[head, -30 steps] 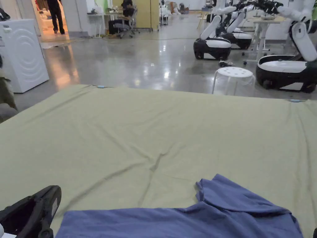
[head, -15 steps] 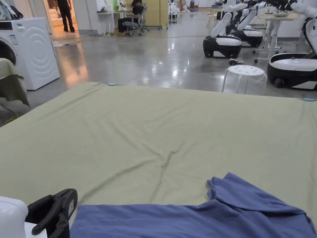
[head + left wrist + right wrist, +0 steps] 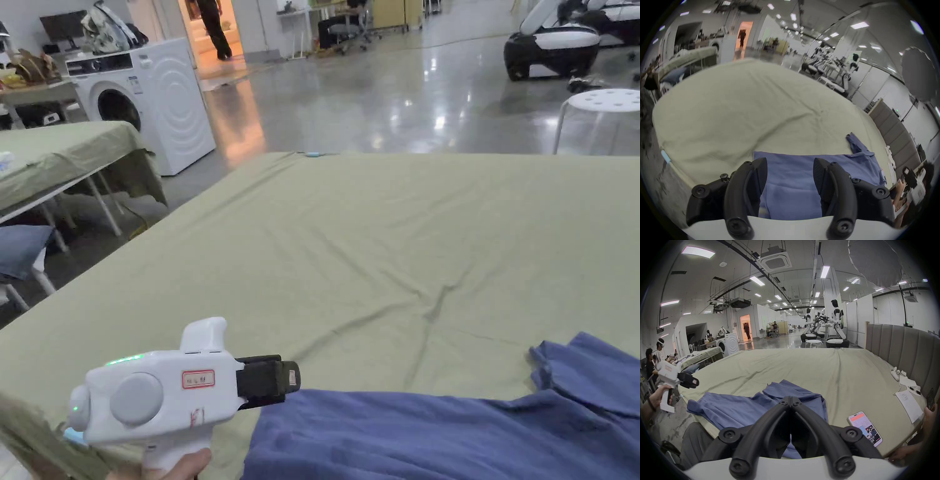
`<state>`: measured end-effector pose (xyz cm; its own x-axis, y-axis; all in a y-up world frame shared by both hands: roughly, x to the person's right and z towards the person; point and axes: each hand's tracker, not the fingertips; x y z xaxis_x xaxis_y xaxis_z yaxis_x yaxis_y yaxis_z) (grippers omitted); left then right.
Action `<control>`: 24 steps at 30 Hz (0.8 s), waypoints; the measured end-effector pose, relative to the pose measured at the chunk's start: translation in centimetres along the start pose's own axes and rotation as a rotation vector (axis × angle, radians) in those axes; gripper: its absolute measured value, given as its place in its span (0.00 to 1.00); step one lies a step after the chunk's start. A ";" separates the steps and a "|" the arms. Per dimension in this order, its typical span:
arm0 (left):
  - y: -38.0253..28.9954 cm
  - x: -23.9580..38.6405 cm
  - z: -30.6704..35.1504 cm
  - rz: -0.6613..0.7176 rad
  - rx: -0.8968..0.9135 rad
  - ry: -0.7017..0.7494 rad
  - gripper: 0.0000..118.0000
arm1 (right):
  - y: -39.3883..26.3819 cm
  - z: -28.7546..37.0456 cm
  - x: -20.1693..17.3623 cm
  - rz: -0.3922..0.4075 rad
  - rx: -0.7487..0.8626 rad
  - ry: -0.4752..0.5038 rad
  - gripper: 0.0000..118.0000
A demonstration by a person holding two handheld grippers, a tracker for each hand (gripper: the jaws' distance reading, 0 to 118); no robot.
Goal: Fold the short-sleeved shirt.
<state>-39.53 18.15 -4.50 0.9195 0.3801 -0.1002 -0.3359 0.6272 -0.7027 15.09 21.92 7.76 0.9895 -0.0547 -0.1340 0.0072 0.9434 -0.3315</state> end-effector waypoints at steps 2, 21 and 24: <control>0.4 -0.8 -2.4 0.000 -0.046 0.030 0.49 | -0.3 -0.2 0.1 -0.001 -0.016 -0.003 0.00; 0.4 0.7 -9.5 -0.208 -0.247 0.208 0.04 | -1.7 -1.6 2.1 -0.086 -0.141 -0.126 0.04; 0.5 -0.1 -9.4 -0.148 -0.255 0.174 0.04 | -2.5 -1.4 3.8 -0.199 -0.215 -0.147 0.36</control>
<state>-37.93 12.04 -11.50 0.9828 0.1628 -0.0871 -0.1546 0.4681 -0.8701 18.67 18.89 6.75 0.9821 -0.1686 0.0843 0.1875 0.8272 -0.5297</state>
